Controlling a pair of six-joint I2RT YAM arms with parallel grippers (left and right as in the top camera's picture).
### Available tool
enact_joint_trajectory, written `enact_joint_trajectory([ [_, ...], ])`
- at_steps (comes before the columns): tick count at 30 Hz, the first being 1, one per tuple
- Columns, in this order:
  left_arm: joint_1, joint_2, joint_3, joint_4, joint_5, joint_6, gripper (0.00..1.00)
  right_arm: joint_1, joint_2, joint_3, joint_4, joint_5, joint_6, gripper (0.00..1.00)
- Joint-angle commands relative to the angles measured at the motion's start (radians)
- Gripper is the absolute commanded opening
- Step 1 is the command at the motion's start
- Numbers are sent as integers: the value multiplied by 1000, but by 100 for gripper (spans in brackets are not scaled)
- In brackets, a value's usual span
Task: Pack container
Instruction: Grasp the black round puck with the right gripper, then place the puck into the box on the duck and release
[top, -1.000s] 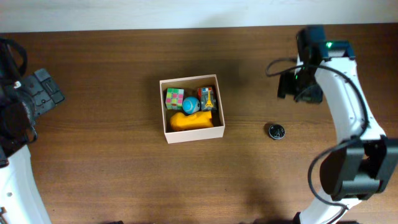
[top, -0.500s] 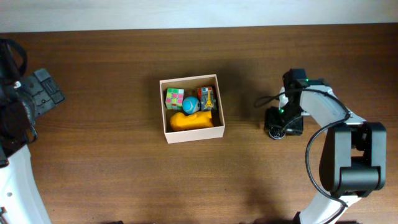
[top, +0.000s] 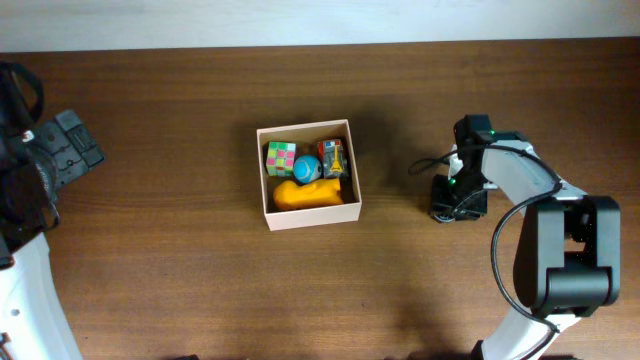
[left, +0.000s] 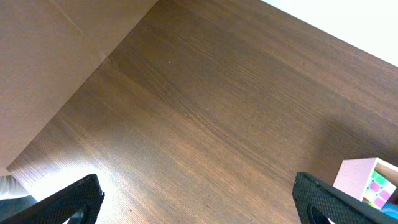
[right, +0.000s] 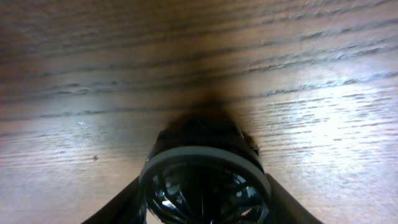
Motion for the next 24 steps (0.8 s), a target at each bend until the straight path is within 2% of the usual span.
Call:
enact_joint_trajectory([
  [1,4,-11,6,0,-18,1,99,14,-45,113,-38,17,-6,47],
  [7,4,-11,6,0,-18,1,99,103,-102,345,-207,5,-10,47],
  [14,4,-11,6,0,-18,1,99,317,-129,607,-312,2,-10,48],
  [24,4,-11,6,0,-18,1,99,622,-34,586,-208,10,-10,48],
])
